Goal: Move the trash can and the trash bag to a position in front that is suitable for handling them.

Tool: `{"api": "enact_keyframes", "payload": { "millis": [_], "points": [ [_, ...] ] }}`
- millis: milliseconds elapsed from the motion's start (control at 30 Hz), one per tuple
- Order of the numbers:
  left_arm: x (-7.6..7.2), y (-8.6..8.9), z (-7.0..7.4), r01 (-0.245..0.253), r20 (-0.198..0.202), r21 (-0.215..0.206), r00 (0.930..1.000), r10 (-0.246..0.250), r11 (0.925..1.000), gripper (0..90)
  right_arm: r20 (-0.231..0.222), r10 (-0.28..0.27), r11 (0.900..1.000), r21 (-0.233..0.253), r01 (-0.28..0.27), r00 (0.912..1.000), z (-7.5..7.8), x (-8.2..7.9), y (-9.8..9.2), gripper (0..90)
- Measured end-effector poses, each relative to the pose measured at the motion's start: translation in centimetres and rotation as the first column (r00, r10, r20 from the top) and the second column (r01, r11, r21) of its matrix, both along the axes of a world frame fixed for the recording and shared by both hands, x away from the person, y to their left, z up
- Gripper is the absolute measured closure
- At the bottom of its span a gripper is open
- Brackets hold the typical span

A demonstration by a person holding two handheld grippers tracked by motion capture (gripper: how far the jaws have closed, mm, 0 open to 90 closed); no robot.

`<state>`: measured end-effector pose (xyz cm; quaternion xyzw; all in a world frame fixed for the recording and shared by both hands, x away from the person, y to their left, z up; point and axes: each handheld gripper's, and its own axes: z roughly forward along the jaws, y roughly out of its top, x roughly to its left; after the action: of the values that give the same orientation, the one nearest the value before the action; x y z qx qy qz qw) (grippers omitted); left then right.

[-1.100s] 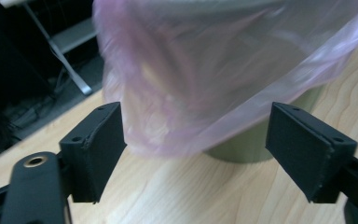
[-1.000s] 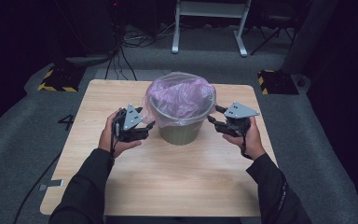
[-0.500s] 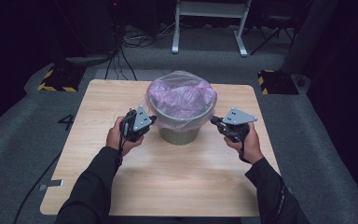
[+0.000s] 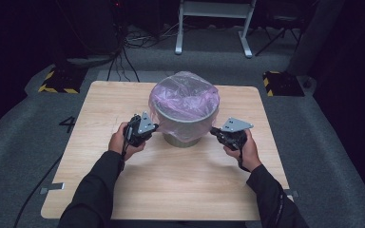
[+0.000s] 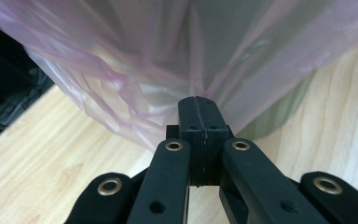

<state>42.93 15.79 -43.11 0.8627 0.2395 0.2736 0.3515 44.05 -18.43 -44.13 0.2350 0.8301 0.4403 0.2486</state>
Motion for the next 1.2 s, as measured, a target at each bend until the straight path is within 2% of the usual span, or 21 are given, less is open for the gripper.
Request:
{"api": "enact_keyframes", "payload": {
  "millis": [67, 167, 300, 367, 500, 567, 667, 733, 767, 800, 867, 900, 967, 1000, 1033, 1100, 1133, 1200],
  "points": [
    [0.1, 0.1, -0.4, 0.000, -0.014, 0.010, 0.9999, 0.000, 0.9999, 90.0, -0.021, 0.002, 1.000, 0.011, -0.001, 0.9998, -0.6, 0.2, 0.2, 90.0],
    [0.2, 0.1, -0.8, -0.001, -0.032, 0.000, 0.9995, 0.001, 1.0000, 90.0, -0.030, 0.006, 1.000, 0.005, -0.006, 0.9995, -1.0, 0.3, 0.4, 90.0],
    [0.3, 0.1, -1.4, 0.003, -0.055, 0.026, 0.9985, -0.002, 0.9997, 90.0, -0.048, 0.004, 1.000, -0.007, -0.005, 0.9988, -1.8, 0.5, 0.7, 90.0],
    [0.4, 0.3, -1.8, -0.010, -0.063, -0.002, 0.9979, 0.010, 0.9999, 90.0, -0.063, 0.003, 1.000, 0.012, -0.002, 0.9980, -2.1, 0.8, 0.7, 90.0],
    [0.5, 0.5, -2.0, -0.017, -0.075, -0.004, 0.9970, 0.017, 0.9998, 90.0, -0.086, -0.006, 1.000, 0.016, 0.008, 0.9963, -2.4, 1.2, 0.7, 90.0],
    [0.5, 0.9, -2.0, -0.027, -0.082, -0.033, 0.9964, 0.024, 0.9991, 90.0, -0.102, -0.015, 0.999, 0.038, 0.019, 0.9947, -2.7, 1.4, 0.5, 89.4],
    [0.2, 1.3, -1.9, -0.038, -0.076, -0.044, 0.9965, 0.034, 0.9983, 89.7, -0.110, -0.031, 0.998, 0.044, 0.036, 0.9935, -2.7, 1.5, 0.3, 85.3],
    [-0.4, 1.9, -1.4, -0.040, -0.077, -0.065, 0.9964, 0.035, 0.9971, 77.4, -0.118, -0.029, 0.997, 0.071, 0.038, 0.9926, -2.5, 1.4, -0.3, 79.3],
    [-0.4, 1.9, -1.4, -0.040, -0.077, -0.065, 0.9964, 0.035, 0.9971, 74.4, -0.118, -0.029, 0.997, 0.071, 0.038, 0.9926, -2.5, 1.4, -0.3, 79.3],
    [-0.8, 2.0, -1.3, -0.040, -0.076, -0.058, 0.9965, 0.035, 0.9975, 74.4, -0.118, -0.027, 0.996, 0.084, 0.037, 0.9926, -2.4, 1.3, -0.6, 74.4],
    [-1.4, 2.3, -1.1, -0.041, -0.090, -0.062, 0.9953, 0.035, 0.9973, 63.9, -0.124, -0.026, 0.992, 0.118, 0.041, 0.9919, -2.1, 1.1, -1.2, 62.7],
    [-1.8, 2.4, -1.0, -0.049, -0.087, -0.062, 0.9953, 0.043, 0.9969, 59.5, -0.132, -0.027, 0.990, 0.132, 0.045, 0.9909, -1.9, 0.9, -1.6, 59.9],
    [-2.8, 2.8, -0.9, -0.066, -0.097, -0.073, 0.9936, 0.059, 0.9951, 47.8, -0.136, -0.016, 0.987, 0.155, 0.037, 0.9906, -1.6, 0.5, -2.4, 51.2],
    [-3.1, 2.9, -0.8, -0.077, -0.109, -0.067, 0.9916, 0.070, 0.9948, 32.6, -0.136, -0.019, 0.987, 0.154, 0.040, 0.9906, -1.4, 0.2, -2.8, 44.2],
    [-3.4, 3.0, -0.8, -0.093, -0.118, -0.070, 0.9895, 0.084, 0.9932, 28.3, -0.135, -0.015, 0.989, 0.146, 0.034, 0.9907, -1.3, -0.3, -3.2, 36.6],
    [-4.4, 3.7, -0.7, -0.105, -0.140, -0.102, 0.9860, 0.090, 0.9892, 23.0, -0.134, -0.011, 0.990, 0.139, 0.029, 0.9909, -1.1, -0.8, -3.7, 31.1],
    [-4.4, 3.7, -0.7, -0.105, -0.140, -0.102, 0.9860, 0.090, 0.9892, 20.8, -0.134, -0.011, 0.990, 0.139, 0.029, 0.9909, -1.1, -0.8, -3.7, 31.1],
    [-5.2, 4.1, -0.9, -0.115, -0.161, -0.105, 0.9822, 0.097, 0.9878, 18.9, -0.130, -0.028, 0.989, 0.142, 0.047, 0.9911, -0.8, -1.3, -4.4, 25.4]
  ]
}}
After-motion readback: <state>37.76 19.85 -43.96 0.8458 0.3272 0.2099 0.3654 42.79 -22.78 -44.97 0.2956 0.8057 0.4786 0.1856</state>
